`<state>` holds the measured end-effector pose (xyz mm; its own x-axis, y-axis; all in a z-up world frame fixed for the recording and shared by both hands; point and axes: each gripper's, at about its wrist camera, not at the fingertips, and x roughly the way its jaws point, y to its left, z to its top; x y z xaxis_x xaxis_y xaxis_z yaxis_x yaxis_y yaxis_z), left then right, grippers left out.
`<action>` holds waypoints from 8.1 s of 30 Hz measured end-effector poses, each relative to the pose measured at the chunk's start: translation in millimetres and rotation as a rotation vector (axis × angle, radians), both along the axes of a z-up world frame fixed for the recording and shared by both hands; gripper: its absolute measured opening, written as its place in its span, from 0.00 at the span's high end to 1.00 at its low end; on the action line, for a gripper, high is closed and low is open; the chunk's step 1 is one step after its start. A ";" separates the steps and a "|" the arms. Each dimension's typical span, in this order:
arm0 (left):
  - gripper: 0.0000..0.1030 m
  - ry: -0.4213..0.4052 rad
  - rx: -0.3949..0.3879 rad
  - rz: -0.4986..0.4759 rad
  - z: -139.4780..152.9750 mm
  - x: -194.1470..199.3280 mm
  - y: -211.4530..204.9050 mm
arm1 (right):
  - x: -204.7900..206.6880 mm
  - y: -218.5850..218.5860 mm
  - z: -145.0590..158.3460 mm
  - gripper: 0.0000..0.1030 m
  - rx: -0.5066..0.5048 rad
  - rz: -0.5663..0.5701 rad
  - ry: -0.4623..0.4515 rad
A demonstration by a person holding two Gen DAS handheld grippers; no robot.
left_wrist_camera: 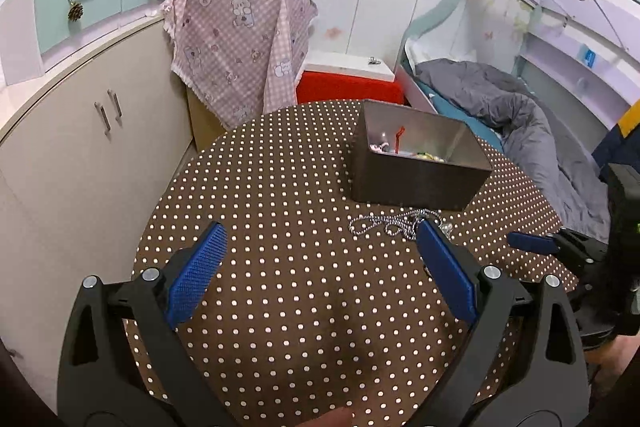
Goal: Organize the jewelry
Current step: 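Move the left gripper to the silver chain while the right approaches the white jade pendant, then grasp the silver chain with the left gripper while the right grasps the jade pendant, then lower the chain and jade pendant into the grey box and open both grippers, then move both grippers back toward the pearl charm chain on the table, then grasp the pearl charm chain with the left gripper while the right grasps small silver charms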
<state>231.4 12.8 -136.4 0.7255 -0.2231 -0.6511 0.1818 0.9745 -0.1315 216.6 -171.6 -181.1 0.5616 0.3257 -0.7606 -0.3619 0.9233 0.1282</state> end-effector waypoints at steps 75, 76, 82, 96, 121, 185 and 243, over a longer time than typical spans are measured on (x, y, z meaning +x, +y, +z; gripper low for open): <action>0.83 -0.085 -0.047 -0.266 40.6 5.5 -30.4 | -15.2 -51.4 40.4 0.74 0.072 -0.034 -0.116; 0.83 -0.093 -0.057 -0.269 45.3 4.6 -30.6 | -14.1 -52.0 47.0 0.74 0.079 -0.031 -0.129; 0.83 -0.149 -0.078 -0.285 80.3 10.8 -36.7 | -0.3 -53.0 89.5 0.74 0.100 -0.010 -0.217; 0.82 -0.097 -0.073 -0.265 98.0 87.3 -71.2 | 88.6 -55.3 122.1 0.74 0.185 -0.017 -0.192; 0.06 -0.191 -0.005 -0.043 97.9 40.4 -31.7 | 62.6 -88.3 120.8 0.08 0.232 -0.222 -0.214; 0.87 0.145 0.064 -0.175 -62.2 20.9 -75.4 | 14.5 -69.4 3.9 0.08 0.042 -0.231 -0.004; 0.90 0.172 0.038 -0.209 -61.4 38.7 -48.7 | 7.2 -47.4 71.9 0.94 0.153 -0.003 -0.119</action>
